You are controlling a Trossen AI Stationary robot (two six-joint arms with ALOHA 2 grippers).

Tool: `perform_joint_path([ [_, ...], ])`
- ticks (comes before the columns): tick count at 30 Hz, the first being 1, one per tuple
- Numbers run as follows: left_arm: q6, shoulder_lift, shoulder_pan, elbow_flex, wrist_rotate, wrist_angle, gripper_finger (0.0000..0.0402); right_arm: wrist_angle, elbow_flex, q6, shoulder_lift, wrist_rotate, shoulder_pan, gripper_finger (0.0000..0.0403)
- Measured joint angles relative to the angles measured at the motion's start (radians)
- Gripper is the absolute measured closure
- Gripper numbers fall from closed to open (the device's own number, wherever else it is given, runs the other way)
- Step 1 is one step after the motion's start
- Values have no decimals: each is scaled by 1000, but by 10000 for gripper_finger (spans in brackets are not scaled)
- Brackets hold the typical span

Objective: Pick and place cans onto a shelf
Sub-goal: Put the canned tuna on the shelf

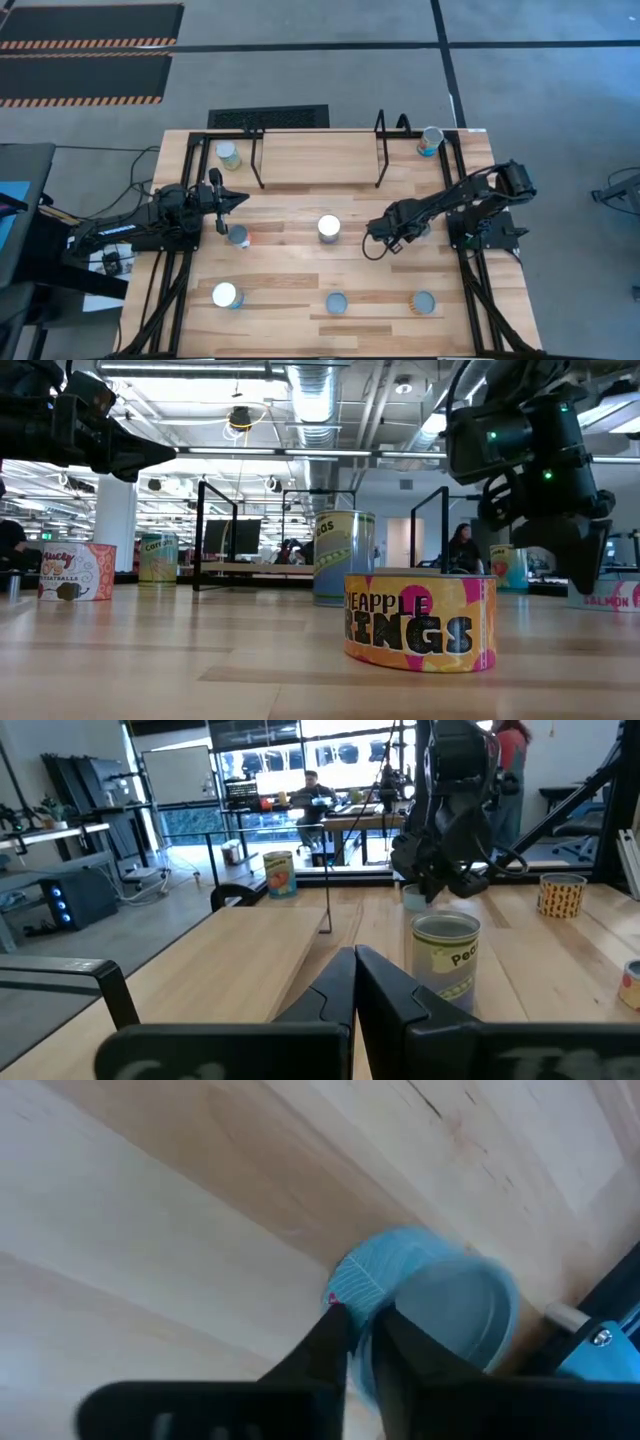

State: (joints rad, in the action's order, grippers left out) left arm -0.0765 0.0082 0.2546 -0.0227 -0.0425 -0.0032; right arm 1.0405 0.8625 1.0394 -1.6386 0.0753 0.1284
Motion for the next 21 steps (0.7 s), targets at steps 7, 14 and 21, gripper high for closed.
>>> perform_joint_path([
  [7, -2, 0, 0, 0, 0, 0, 402, -38, 92, -69, 46, -40, 2, 390],
  [14, -9, 0, 0, 0, 0, 0, 401, -51, 315, -153, 45, -50, 11, 396],
  [21, -10, 0, 0, 0, 0, 0, 401, -226, 551, -366, 47, 91, -22, 394],
])
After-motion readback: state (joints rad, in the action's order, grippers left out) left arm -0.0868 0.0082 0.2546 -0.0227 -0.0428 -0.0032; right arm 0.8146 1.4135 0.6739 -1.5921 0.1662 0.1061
